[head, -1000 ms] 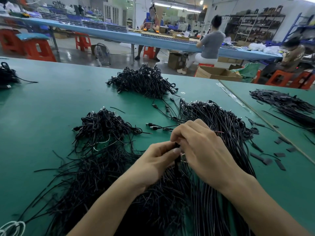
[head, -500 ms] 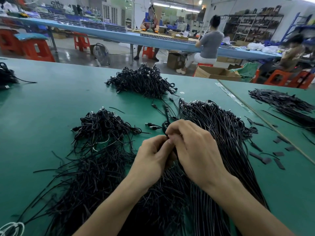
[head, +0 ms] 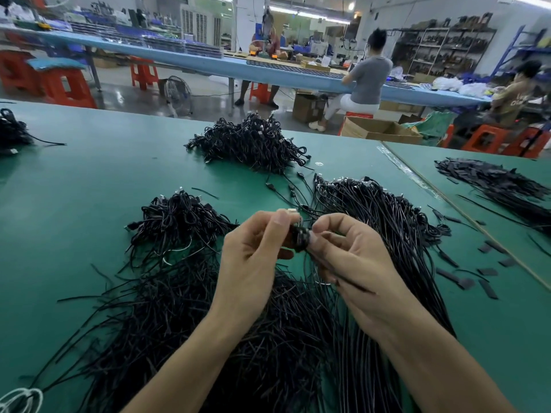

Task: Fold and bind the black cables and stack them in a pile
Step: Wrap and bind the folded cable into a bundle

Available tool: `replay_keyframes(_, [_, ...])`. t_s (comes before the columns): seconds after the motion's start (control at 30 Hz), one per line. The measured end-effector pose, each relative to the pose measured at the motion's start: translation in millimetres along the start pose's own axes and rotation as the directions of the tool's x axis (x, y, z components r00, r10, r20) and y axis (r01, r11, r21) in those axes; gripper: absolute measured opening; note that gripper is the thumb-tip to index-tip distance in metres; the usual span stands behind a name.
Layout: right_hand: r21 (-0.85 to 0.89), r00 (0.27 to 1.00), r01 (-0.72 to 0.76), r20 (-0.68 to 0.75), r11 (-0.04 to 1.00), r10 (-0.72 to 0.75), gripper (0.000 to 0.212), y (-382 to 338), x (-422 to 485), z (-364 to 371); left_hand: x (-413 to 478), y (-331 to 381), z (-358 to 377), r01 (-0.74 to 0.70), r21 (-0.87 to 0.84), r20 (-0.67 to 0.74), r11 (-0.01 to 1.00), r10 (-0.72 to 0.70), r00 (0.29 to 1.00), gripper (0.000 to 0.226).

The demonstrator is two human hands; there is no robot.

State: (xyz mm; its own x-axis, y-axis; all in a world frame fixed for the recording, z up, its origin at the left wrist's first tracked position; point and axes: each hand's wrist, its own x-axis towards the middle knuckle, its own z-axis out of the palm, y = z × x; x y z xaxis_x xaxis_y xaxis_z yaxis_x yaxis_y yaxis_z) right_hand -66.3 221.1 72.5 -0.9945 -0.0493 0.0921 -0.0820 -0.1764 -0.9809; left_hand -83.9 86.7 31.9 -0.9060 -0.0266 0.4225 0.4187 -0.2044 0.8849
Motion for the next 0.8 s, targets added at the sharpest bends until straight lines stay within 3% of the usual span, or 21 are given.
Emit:
replay_keyframes(0.1, [-0.05,0.999,-0.039,-0.019,0.998,0.038,0.018,4.5,1.9,-2.4,1.4,1.8,-2.8,-0.02,0.117,-0.011,0.993,0.021,1.0,0.011])
replay_keyframes(0.27, [-0.124,0.998,-0.057,-0.017,0.991,0.055,0.019,8.7,3.8,-14.5,-0.5,6.5,-5.2,-0.019,0.107,0.069,0.994,0.012,0.998,0.055])
replay_keyframes(0.33, [-0.08,0.998,-0.062,-0.023,0.995,0.06,0.016,9.3,4.6,-17.8,-2.3,6.2,-4.2,-0.086,0.197,0.094,0.977,0.068,0.993,0.06])
replay_keyframes(0.47, [0.057,0.996,-0.078,-0.043,0.995,0.08,0.016,7.6,5.8,-20.2,-7.3,4.7,0.3,-0.388,0.51,0.23,0.768,0.312,0.922,0.032])
replay_keyframes(0.53, [0.09,0.994,-0.076,-0.07,0.993,0.082,0.014,6.5,5.8,-21.6,-9.4,0.6,0.2,-0.474,0.593,0.313,0.651,0.356,0.881,0.024])
replay_keyframes(0.7, [0.039,0.995,0.057,-0.087,0.998,-0.053,0.016,5.7,5.0,-21.4,-12.2,-4.0,4.5,-0.396,0.68,0.389,0.617,0.155,0.908,0.024])
replay_keyframes(0.8, [0.017,0.995,0.098,-0.017,0.995,-0.098,0.013,5.9,3.4,-17.3,-9.3,-4.8,4.1,-0.211,0.595,0.306,0.776,0.025,0.952,0.019])
